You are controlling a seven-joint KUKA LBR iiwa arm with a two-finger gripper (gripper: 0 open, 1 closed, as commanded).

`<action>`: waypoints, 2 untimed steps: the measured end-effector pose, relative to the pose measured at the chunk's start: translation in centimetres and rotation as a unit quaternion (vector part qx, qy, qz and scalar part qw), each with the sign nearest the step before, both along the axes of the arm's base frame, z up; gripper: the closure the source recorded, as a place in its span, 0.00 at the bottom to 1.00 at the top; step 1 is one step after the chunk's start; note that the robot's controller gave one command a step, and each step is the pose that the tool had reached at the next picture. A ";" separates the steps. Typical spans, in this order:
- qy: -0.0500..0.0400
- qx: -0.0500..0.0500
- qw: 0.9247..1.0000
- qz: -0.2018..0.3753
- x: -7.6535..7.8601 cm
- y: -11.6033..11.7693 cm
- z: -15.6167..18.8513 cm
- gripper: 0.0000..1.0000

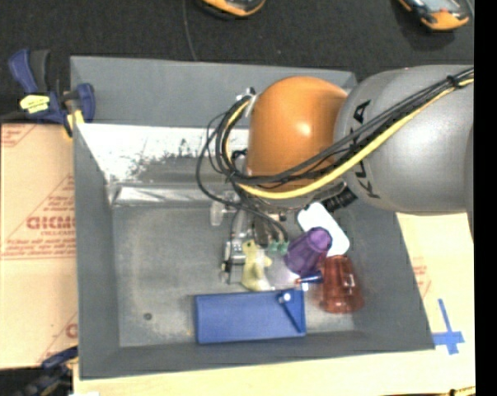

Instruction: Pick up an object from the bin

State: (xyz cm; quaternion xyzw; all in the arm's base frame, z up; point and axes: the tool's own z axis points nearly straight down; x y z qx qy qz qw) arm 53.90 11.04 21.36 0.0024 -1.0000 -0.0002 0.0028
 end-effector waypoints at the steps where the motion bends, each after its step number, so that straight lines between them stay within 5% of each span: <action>1: -0.004 0.001 1.000 -0.002 0.2 -0.1 0.5 0.00; 2: -0.005 0.000 0.998 0.064 -3.0 -1.6 -6.6 0.00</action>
Offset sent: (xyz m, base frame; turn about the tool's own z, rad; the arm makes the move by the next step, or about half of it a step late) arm -0.0660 -0.0303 -0.1436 -0.2713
